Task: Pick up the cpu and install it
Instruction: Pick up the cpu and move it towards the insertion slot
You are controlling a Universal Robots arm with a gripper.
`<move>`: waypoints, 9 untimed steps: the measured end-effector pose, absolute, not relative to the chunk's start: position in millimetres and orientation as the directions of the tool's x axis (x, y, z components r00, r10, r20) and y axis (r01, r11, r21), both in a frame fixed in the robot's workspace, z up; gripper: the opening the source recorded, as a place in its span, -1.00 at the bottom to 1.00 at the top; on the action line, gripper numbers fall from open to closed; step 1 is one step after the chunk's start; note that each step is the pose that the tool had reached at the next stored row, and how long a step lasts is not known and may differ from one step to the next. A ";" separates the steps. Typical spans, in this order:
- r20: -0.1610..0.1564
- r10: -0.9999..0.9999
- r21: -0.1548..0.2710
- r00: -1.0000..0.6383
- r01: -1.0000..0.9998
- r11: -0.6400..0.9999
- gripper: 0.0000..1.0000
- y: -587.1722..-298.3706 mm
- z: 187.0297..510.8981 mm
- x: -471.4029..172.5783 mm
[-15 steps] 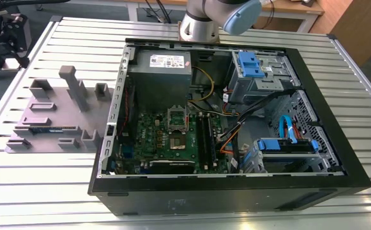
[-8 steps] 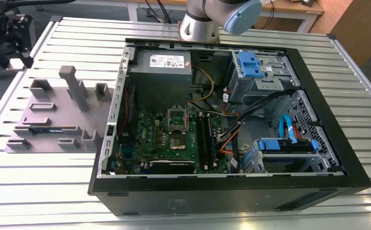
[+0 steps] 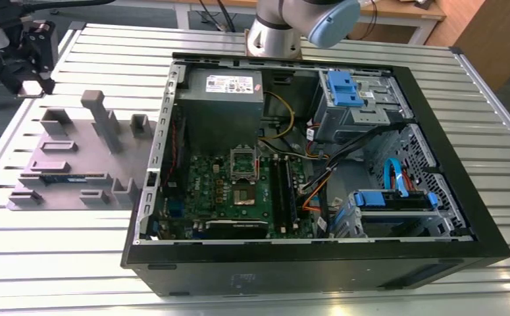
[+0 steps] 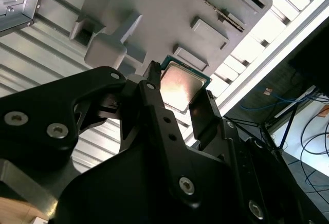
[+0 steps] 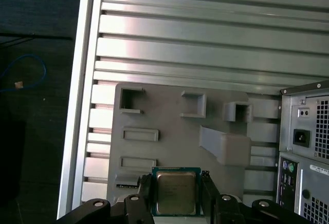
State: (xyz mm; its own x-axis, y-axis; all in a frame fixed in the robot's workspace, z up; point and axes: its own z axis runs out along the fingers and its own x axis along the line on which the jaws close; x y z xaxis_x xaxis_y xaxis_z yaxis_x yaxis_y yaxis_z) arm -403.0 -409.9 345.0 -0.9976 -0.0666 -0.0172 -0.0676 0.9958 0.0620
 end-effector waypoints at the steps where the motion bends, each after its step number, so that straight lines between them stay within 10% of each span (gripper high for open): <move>1: -0.017 -0.067 0.062 -0.998 -0.068 0.996 -0.06 -409.9 345.0 -401.2; 9: -0.017 -0.067 0.062 -0.998 -0.068 0.996 -0.06 -409.9 344.9 -387.8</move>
